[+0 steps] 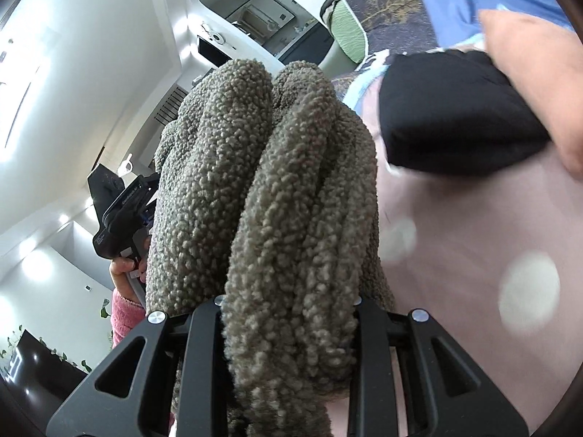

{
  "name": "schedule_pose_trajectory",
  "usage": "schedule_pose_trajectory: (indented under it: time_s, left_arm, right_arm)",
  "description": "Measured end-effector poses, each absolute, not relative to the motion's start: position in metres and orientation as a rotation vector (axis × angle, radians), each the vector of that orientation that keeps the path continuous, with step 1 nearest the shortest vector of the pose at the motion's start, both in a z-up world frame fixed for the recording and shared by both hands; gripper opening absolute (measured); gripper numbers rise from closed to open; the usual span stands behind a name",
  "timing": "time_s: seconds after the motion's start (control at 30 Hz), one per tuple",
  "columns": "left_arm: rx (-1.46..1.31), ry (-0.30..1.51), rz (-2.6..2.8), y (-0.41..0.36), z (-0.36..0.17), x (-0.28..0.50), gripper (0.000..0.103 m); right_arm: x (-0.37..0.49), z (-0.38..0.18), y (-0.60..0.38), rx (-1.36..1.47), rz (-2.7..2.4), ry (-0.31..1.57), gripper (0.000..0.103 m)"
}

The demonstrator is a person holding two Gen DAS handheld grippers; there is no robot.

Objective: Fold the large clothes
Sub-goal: 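Carry the fleece bundle in the right tool toward the black jacket, then lower the fleece bundle beside the black jacket and open the right tool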

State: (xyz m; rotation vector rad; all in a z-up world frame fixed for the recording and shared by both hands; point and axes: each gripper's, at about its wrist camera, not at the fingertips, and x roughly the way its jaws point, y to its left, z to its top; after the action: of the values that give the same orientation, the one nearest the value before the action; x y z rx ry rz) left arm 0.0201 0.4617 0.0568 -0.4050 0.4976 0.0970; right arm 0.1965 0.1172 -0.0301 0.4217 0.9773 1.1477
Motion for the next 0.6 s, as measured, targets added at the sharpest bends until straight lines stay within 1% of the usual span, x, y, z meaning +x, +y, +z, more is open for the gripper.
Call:
schedule_pose_trajectory:
  time_s: [0.2,0.37,0.5,0.57,0.6]
  left_arm:
    - [-0.37,0.482,0.214,0.538,0.077,0.107,0.052]
    - [-0.33,0.5,0.349,0.573,0.077,0.171,0.051]
    - [-0.298,0.52,0.438,0.594,0.056,0.215,0.053]
    - [-0.31,0.565,0.501,0.602,0.031,0.232,0.057]
    - [-0.31,0.635,0.55,0.607,0.006,0.247,0.058]
  right_arm:
    - [0.259,-0.017,0.206,0.371,1.143,0.949,0.025]
    - [0.309,-0.026,0.27,0.33,1.087,0.941,0.025]
    - [0.338,-0.063,0.3,0.309,0.986,0.989,0.027]
    - [0.349,-0.095,0.313,0.248,0.869,1.058,0.028]
    - [0.351,-0.112,0.322,0.179,0.808,1.086,0.028]
